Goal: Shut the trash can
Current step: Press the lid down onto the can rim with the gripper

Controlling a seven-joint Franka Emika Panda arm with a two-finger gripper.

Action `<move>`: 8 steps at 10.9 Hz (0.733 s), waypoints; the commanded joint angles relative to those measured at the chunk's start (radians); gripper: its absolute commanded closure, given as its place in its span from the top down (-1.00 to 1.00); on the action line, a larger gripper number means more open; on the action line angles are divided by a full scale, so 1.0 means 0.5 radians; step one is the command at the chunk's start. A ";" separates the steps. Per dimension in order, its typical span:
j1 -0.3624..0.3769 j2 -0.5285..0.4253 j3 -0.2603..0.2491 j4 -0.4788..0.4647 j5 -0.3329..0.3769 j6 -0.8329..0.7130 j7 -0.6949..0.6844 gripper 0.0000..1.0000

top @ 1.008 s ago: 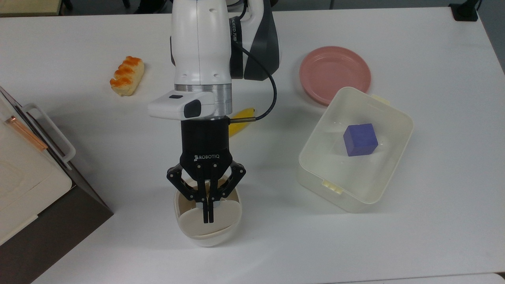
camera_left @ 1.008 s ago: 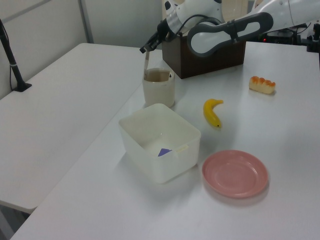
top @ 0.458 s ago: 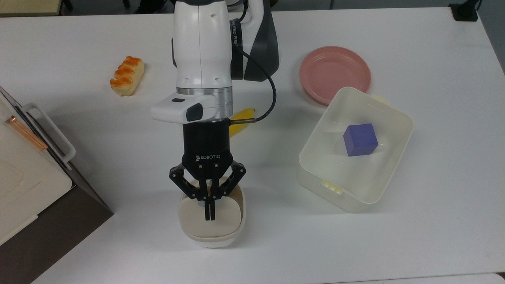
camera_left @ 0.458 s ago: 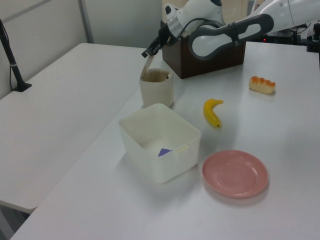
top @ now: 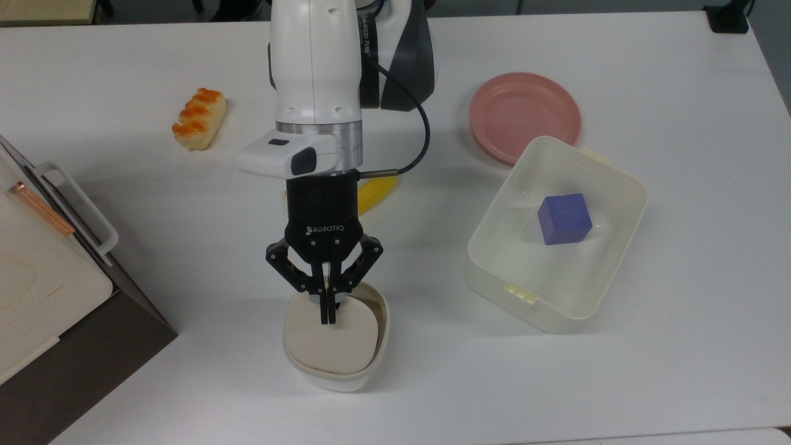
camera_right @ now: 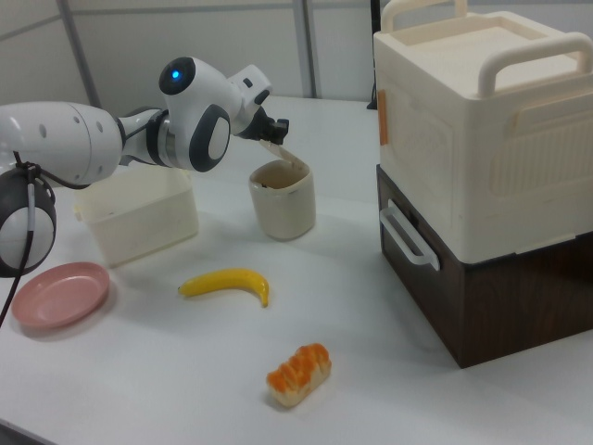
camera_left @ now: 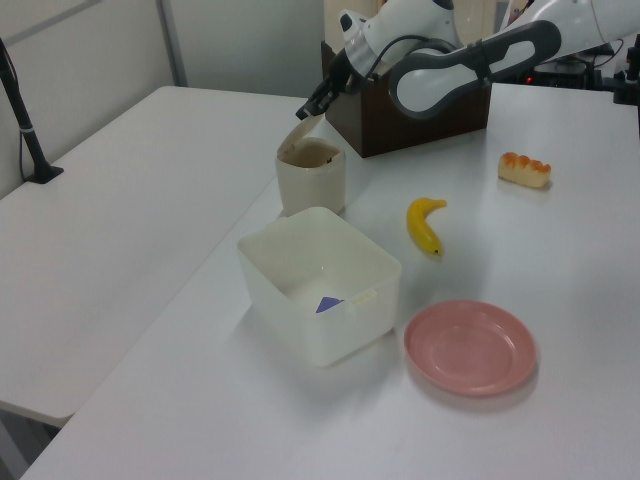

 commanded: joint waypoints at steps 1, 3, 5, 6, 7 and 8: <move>0.017 -0.124 -0.036 -0.223 -0.019 0.026 0.025 -0.89; 0.008 -0.118 -0.033 -0.260 -0.019 0.026 0.025 -0.89; -0.001 -0.118 -0.033 -0.318 -0.019 0.026 0.022 -0.89; -0.001 -0.121 -0.033 -0.334 -0.016 0.014 0.022 -0.89; -0.001 -0.121 -0.033 -0.346 -0.016 0.005 0.022 -0.89; -0.001 -0.118 -0.033 -0.359 -0.016 -0.004 0.025 -0.89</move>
